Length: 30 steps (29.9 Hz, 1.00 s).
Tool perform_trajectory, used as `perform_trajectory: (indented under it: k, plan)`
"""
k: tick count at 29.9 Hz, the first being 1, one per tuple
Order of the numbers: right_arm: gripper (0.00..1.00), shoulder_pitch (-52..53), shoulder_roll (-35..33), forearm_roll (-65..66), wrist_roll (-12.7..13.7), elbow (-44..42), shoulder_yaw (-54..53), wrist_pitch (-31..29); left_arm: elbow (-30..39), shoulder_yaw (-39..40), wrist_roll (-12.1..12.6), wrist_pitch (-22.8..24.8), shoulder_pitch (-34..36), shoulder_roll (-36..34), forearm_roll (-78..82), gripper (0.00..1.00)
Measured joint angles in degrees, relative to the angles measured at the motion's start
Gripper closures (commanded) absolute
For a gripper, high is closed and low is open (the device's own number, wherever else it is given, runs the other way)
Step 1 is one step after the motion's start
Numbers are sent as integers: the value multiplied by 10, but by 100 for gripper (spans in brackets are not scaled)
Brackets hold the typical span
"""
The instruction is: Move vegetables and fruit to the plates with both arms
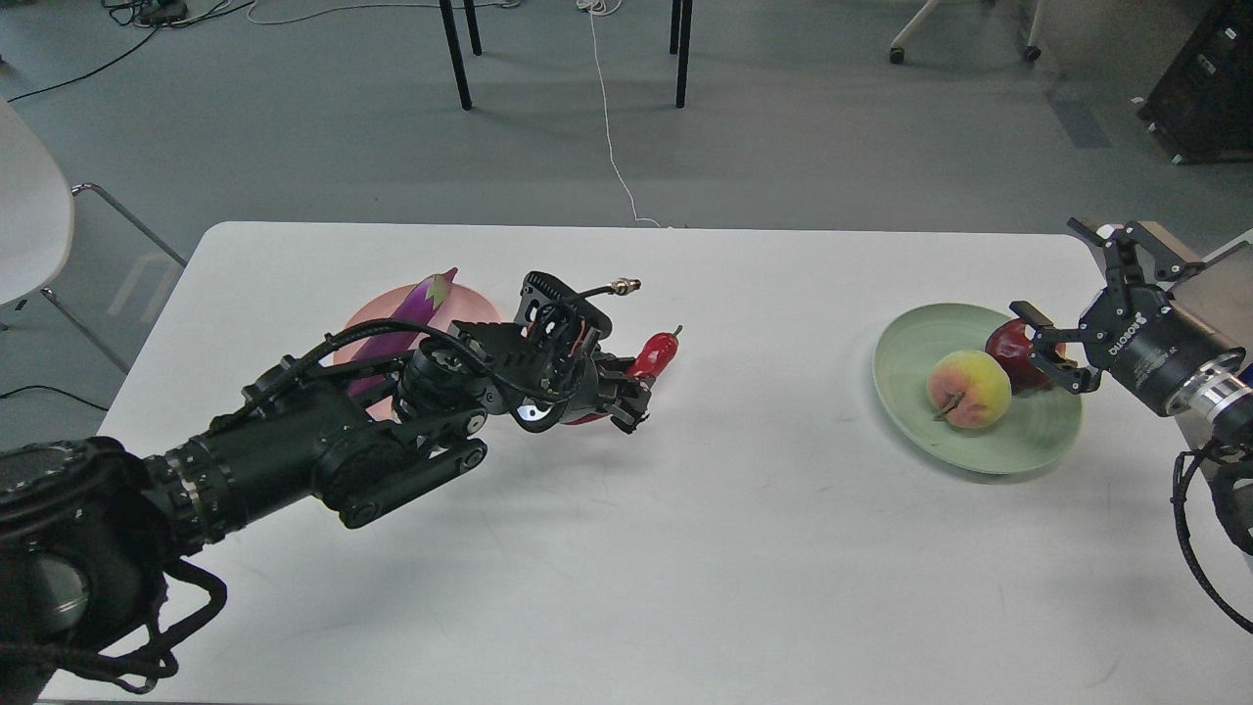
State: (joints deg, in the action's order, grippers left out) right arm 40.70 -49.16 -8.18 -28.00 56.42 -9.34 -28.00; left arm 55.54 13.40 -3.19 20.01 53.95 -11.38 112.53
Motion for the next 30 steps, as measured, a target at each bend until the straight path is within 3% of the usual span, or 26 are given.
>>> perform_trajectory:
  k: [8, 13, 18, 22, 30]
  plan:
    - [2, -1, 3, 0, 0, 1, -1, 0, 24, -5, -9, 38, 32, -113, -44, 80]
    - [2, -1, 5, 0, 0, 1, 0, 0, 18, -8, -17, 42, 26, -149, -45, 75]
    - [2, -1, 6, 0, 0, 1, 0, 0, 17, -8, -17, 41, 15, -166, -44, 62]
    - [2, -1, 6, 0, 0, 1, 0, 0, 17, -8, -16, 40, 14, -167, -44, 36]
    - [2, -1, 3, 0, 0, 1, -1, 0, 17, -8, -16, 41, 13, -169, -44, 27]
